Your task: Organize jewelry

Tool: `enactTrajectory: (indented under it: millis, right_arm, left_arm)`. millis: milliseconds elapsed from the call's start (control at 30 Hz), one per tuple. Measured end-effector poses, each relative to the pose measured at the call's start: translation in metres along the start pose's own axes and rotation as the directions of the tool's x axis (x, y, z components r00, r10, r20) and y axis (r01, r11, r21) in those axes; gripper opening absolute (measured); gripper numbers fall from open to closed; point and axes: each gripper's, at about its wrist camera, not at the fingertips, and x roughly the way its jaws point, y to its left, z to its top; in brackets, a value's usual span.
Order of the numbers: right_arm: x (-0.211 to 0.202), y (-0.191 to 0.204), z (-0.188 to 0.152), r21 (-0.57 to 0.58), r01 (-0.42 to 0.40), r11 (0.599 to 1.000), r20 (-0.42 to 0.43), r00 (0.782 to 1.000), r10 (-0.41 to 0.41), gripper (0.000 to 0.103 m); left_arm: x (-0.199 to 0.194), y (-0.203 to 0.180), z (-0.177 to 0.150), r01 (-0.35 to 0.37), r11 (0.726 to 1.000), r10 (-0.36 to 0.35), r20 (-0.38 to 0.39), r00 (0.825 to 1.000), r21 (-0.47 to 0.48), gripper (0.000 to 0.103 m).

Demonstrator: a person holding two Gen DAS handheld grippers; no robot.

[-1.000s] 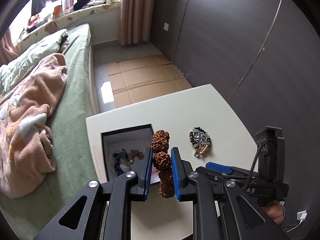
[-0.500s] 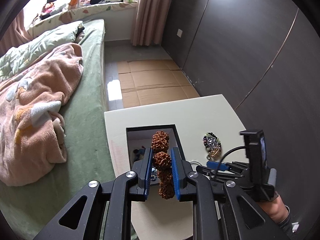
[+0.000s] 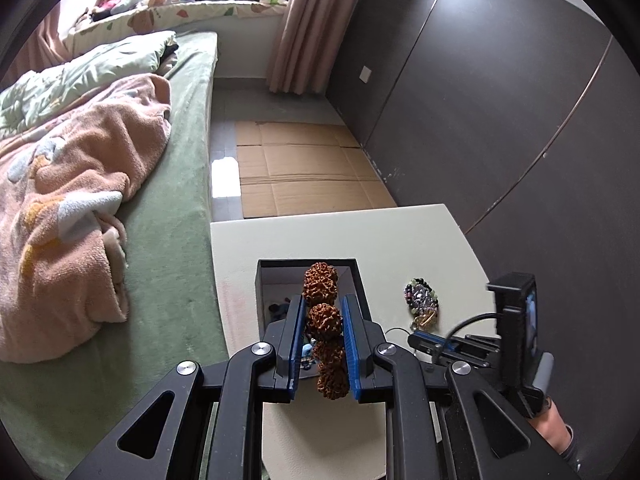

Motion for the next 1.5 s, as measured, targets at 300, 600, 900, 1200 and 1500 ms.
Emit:
enactTrajectory:
  millis: [300, 600, 900, 1200, 1500]
  right_arm:
    - [-0.051, -0.015, 0.002, 0.08, -0.139, 0.987, 0.137, 0.982, 0.128, 0.005]
    - [-0.069, 0.015, 0.028, 0.058, -0.264, 0.963, 0.189, 0.95, 0.249, 0.003]
    - [-0.062, 0.043, 0.044, 0.039, -0.278, 0.96, 0.171, 0.948, 0.268, 0.003]
    - [-0.023, 0.008, 0.022, 0.12, -0.155, 0.981, 0.046, 0.988, 0.15, 0.013]
    - [0.005, 0.009, 0.013, 0.056, -0.041, 0.998, -0.037, 0.998, 0.043, 0.038]
  left_arm:
    - [0.006, 0.001, 0.012, 0.008, 0.998, -0.008, 0.009, 1.0, -0.067, 0.061]
    - [-0.017, 0.018, 0.008, -0.036, 0.996, 0.039, 0.041, 0.998, -0.077, 0.062]
    - [-0.036, 0.038, 0.001, -0.064, 0.992, 0.07, 0.061, 0.996, -0.106, 0.062]
    - [-0.028, 0.038, -0.008, -0.045, 0.994, 0.05, 0.041, 0.998, -0.104, 0.062]
    - [-0.028, 0.045, -0.012, -0.043, 0.992, 0.048, 0.039, 0.998, -0.121, 0.062]
